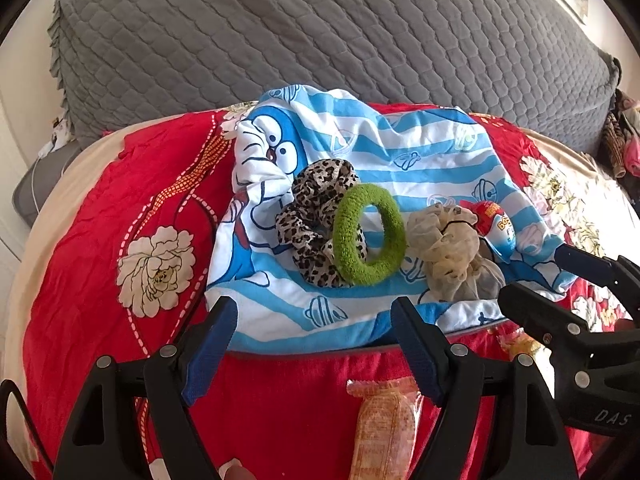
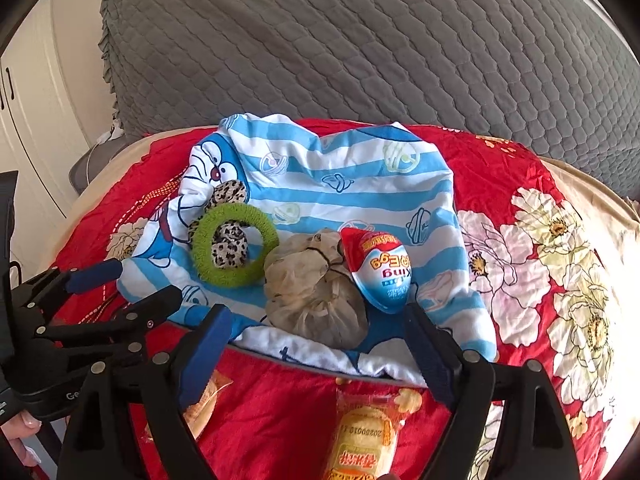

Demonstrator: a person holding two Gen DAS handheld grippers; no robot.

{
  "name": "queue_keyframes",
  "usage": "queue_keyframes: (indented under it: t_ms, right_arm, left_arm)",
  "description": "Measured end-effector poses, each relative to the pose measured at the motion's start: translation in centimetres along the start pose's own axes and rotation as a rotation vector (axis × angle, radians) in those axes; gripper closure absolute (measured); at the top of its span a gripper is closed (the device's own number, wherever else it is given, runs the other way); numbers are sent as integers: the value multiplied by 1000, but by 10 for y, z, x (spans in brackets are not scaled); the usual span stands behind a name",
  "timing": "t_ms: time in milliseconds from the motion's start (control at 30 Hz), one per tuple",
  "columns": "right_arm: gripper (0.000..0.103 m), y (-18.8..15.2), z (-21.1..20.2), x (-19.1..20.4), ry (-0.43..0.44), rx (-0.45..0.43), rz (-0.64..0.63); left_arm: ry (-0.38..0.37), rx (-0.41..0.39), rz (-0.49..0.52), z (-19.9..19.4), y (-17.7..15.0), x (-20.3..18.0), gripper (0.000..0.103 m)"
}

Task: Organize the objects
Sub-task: 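Withdraw both open grippers back from the tray toward the snack cakes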

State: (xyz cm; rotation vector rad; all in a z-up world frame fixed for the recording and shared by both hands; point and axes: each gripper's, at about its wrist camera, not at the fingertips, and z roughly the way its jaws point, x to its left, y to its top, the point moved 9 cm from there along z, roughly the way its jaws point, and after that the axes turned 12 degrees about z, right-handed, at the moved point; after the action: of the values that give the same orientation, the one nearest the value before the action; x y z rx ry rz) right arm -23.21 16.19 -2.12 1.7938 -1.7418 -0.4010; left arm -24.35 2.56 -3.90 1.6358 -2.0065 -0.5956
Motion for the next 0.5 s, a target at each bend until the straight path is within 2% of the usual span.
queue_keyframes:
  t_ms: [500]
  right_arm:
    - [13, -16, -31, 1, 4, -19, 7]
  left_arm:
    - [-5, -9, 15, -23, -14, -8, 23]
